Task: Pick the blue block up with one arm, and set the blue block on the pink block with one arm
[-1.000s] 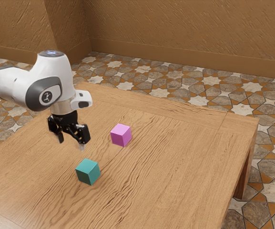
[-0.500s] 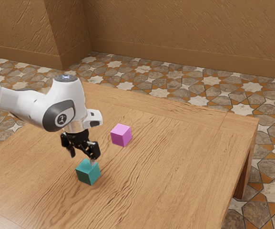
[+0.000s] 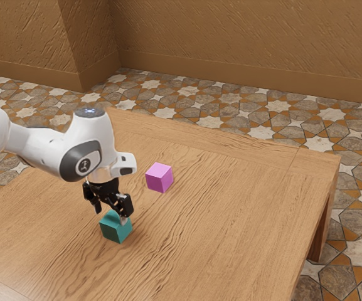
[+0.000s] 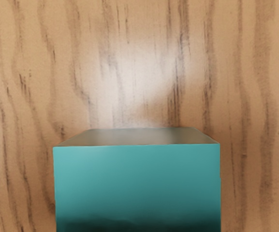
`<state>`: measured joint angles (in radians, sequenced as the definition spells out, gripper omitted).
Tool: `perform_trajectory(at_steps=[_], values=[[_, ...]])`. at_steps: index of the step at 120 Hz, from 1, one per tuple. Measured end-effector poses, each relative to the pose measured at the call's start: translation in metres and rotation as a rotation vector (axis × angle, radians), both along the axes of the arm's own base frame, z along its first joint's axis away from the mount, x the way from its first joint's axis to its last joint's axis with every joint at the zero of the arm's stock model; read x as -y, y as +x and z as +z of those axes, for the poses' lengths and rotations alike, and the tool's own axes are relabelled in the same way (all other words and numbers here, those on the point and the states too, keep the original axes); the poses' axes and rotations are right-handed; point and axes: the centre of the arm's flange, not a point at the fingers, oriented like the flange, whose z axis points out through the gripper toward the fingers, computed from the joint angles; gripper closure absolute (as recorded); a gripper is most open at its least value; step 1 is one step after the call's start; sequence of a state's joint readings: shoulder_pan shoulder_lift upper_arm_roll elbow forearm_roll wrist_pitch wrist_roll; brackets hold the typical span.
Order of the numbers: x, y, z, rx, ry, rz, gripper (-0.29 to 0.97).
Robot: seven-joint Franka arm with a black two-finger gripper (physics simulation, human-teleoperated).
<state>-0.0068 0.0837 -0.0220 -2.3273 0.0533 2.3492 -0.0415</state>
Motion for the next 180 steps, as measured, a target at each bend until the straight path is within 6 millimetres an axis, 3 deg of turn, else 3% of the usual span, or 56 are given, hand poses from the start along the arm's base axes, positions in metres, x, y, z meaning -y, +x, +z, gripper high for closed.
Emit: perform_trajectory(at_steps=[66, 99, 130, 162, 180], values=[[-0.001, 0.003, -0.026, -0.027, 0.001, -0.022, 0.0], [0.0, 0.004, -0.026, -0.021, 0.0, -0.026, 0.21], [-0.001, 0.004, -0.025, -0.016, 0.0, -0.027, 0.26], [0.0, 0.009, 0.013, 0.043, 0.002, -0.027, 0.29], [0.0, 0.04, 0.06, 0.104, 0.003, -0.02, 0.3]])
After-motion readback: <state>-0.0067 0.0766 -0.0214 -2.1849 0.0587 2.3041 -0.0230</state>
